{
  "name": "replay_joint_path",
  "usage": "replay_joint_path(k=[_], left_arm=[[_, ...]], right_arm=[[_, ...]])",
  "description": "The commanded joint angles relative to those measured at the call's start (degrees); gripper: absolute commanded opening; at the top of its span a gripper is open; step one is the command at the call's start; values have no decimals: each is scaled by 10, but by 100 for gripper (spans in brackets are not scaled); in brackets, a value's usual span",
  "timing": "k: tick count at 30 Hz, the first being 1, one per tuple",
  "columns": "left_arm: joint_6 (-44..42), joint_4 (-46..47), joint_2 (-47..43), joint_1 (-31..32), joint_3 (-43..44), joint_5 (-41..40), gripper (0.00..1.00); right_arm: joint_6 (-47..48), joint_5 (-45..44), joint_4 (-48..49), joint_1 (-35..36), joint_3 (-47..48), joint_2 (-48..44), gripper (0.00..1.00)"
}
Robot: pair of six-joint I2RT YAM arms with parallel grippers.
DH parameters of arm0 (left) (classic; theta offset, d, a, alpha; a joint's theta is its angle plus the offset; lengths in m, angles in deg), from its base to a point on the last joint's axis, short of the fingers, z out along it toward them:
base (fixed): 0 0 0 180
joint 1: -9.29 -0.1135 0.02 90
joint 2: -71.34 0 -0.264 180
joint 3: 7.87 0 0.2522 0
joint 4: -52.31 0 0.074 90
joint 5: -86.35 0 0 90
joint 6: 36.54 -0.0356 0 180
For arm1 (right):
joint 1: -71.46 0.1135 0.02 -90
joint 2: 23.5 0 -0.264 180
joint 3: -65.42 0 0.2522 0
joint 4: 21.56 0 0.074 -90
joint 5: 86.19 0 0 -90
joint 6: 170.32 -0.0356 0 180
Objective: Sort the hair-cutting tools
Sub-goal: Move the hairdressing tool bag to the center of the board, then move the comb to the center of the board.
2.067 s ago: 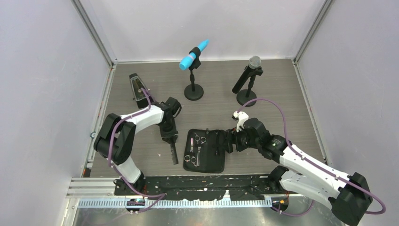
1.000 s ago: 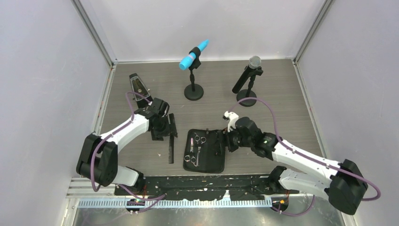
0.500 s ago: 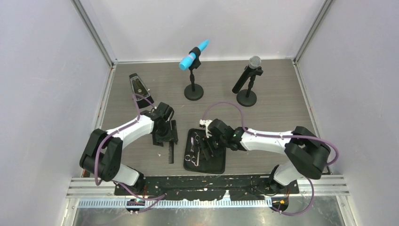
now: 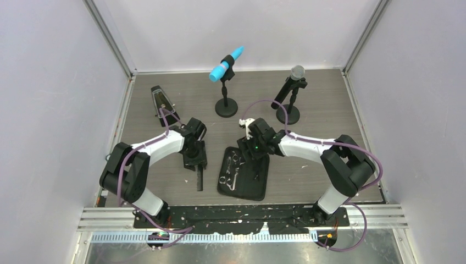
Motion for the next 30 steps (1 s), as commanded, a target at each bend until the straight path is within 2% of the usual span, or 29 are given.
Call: replay_joint_path(k=[1,13,17,22,25,30], left_arm=[[21,24,31,10,-2,25,46],[72,60,68,24,1,84,26],[93,71,74,28,0,96,23],[111,81,74,29,-9,99,20],[116,81,59,29,-18,94,23],[116,42,4,41,-17,39,47]], right_arm=[[74,-80,-48,-37,31,7,70],[109,-18,-75,-39,99,-55,71],[31,63,-36,-30,96,-86,70],[-173,108,110,23,17,-86,70],[-282,117,210,35,-12,-58,68],[-295,77,195,41,-7,-36,66]])
